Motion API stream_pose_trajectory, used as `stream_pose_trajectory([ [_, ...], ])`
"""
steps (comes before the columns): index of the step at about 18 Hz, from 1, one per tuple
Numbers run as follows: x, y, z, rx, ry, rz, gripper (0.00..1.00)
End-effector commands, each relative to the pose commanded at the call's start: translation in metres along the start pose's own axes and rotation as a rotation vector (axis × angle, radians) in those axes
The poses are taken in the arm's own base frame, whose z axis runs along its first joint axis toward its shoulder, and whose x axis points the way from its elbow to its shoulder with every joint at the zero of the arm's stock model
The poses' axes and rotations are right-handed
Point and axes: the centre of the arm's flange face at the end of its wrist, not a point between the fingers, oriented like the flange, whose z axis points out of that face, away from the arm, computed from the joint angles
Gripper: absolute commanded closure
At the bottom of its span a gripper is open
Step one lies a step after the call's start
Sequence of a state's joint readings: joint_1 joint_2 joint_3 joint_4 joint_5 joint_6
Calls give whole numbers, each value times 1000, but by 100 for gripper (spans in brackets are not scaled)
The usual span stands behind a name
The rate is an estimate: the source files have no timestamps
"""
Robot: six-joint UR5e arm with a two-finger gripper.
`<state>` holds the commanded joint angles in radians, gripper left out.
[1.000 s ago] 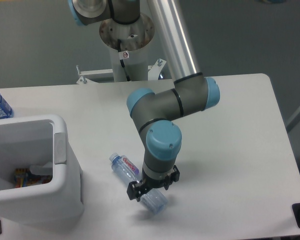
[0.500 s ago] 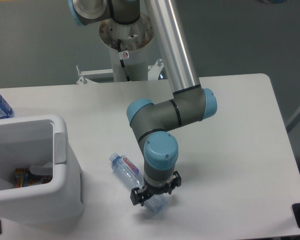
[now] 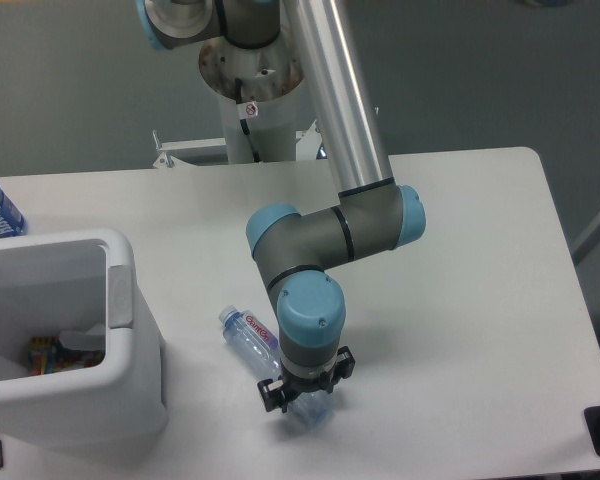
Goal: Place the trash in the trash can
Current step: 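Close the gripper around the bottle's middle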
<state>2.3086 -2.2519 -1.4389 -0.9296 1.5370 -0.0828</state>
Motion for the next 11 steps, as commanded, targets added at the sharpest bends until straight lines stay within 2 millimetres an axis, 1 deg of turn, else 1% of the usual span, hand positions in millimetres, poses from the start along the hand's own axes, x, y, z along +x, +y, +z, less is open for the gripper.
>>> stream_pose_trajectory([
  [5, 0, 0, -4, 6, 1, 0, 41],
  [10, 1, 2, -6, 5, 1, 8, 47],
  [11, 3, 2, -9, 9, 1, 13, 47],
])
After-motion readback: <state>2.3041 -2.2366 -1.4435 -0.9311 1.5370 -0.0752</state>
